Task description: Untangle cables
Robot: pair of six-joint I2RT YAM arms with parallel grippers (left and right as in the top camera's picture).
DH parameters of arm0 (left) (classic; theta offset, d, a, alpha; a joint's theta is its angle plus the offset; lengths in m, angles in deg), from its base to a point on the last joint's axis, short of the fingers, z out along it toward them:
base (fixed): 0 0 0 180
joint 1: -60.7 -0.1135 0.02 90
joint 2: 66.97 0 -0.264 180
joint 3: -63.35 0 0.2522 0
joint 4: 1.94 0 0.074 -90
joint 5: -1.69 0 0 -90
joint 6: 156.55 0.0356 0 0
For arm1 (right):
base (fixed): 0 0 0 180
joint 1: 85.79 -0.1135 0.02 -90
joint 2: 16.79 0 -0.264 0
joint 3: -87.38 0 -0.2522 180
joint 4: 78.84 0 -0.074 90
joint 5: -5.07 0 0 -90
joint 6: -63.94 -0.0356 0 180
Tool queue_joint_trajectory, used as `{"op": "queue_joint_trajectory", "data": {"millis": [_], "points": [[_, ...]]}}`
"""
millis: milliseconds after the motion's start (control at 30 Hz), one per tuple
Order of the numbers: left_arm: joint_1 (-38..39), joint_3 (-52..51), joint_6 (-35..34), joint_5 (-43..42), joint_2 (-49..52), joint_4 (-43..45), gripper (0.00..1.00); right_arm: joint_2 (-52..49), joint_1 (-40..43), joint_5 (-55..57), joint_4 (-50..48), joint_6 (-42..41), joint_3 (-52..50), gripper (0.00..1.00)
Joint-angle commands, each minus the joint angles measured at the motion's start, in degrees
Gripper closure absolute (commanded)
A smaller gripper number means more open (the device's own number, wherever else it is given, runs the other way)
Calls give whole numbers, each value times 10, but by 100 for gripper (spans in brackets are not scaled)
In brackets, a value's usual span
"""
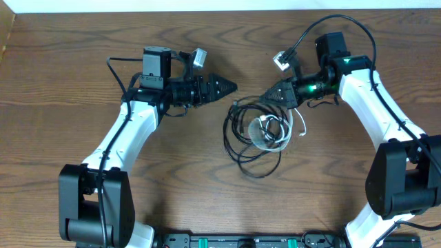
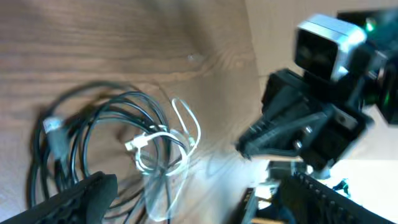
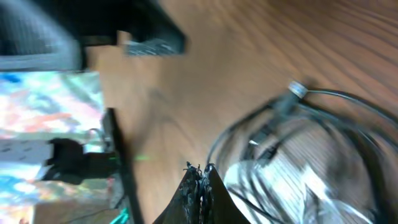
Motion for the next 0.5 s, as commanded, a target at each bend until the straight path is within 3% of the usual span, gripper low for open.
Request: {"op": "queue_joint_trajectory", "data": {"millis": [0,133,267,367,467], "points": [[0,10,-113,23,-1,1,11,1,-1,-108,-2,48,14,99],[1,10,-134,51,-1,0,11,1,0,-85,-11,52,14,99],[1,10,-123,101,-1,-27,11,1,5,88,-3,-13,14,98],[1,9,-123,188,-1,-82,10,1,3,184,26,-48,12,93],[1,5,-123,230,-1,-105,10,1,-7,252,47,-75,-8,79]]}}
